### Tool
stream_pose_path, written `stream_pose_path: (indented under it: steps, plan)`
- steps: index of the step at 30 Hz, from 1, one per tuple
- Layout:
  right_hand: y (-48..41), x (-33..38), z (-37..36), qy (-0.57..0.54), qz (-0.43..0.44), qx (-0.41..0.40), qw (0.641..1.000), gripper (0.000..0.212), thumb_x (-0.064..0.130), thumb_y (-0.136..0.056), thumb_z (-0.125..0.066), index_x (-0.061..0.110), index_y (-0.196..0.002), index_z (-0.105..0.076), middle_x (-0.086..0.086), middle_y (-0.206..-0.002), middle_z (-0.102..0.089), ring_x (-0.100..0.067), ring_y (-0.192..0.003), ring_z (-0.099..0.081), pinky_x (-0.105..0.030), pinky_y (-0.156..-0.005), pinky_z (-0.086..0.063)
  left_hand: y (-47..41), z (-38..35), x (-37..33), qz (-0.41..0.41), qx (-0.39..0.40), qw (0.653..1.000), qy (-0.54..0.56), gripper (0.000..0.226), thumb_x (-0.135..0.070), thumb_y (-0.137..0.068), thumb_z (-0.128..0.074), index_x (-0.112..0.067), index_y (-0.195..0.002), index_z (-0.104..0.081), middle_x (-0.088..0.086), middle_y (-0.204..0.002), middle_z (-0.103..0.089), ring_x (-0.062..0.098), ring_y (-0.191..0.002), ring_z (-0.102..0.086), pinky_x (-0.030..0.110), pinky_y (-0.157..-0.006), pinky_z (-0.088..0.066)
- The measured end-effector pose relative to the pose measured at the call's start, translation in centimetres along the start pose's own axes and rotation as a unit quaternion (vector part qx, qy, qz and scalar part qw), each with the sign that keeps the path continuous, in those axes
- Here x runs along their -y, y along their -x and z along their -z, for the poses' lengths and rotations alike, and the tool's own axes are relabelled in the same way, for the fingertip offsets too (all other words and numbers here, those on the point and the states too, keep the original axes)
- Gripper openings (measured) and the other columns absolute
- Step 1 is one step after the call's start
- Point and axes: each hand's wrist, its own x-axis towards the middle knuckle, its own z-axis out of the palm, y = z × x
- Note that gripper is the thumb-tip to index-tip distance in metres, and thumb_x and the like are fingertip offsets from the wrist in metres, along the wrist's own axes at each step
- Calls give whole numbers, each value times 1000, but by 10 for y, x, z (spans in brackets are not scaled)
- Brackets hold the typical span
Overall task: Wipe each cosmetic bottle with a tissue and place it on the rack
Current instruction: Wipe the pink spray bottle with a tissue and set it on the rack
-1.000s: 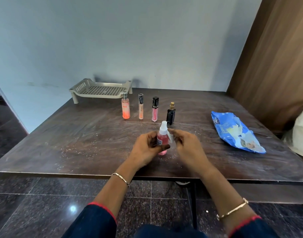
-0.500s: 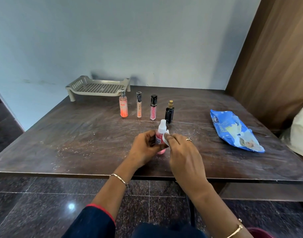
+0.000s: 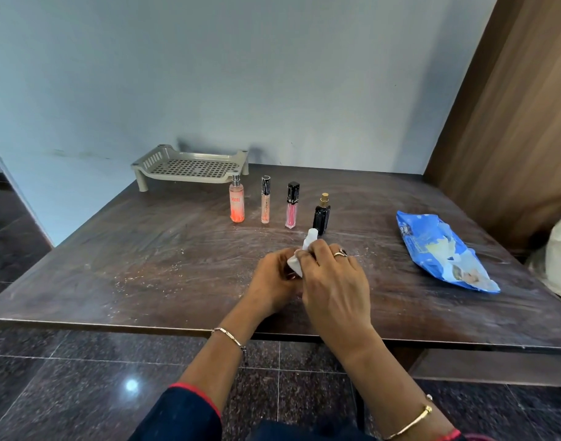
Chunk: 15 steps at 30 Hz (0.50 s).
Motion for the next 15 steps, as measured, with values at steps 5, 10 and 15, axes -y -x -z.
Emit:
stream_pose_path:
  steps: [5, 10, 15]
  plan:
    - [13, -29, -2, -132, -7, -32, 991, 29, 6, -75, -71, 16, -102, -70, -1, -92, -62, -20, -72, -58, -30, -59, -44, 1, -1, 5, -13, 5, 999, 38, 27, 8, -76, -71, 1, -102, -66, 8, -95, -72, 7, -86, -67, 17, -79, -52]
    - [1, -57, -12, -190, -67, 8, 980, 20, 6, -81, -67, 21, -93, -71, 5, -91, -59, -15, -79, -56, -29, -65, -47, -1, 1, 7, -11, 14, 1000, 23, 34, -9, -73, -79, -10, -105, -66, 4, -101, -73, 15, -96, -69, 32, -94, -52]
    - [-40, -68, -12, -497, -178, 104, 843, 16, 3, -86, -65, 16, -94, -71, 6, -91, -67, 0, -76, -58, -17, -65, -45, -2, 1, 8, 0, 14, 1000, 15, 31, -14, -72, -80, -18, -100, -66, 2, -98, -74, 16, -95, -69, 38, -94, -52]
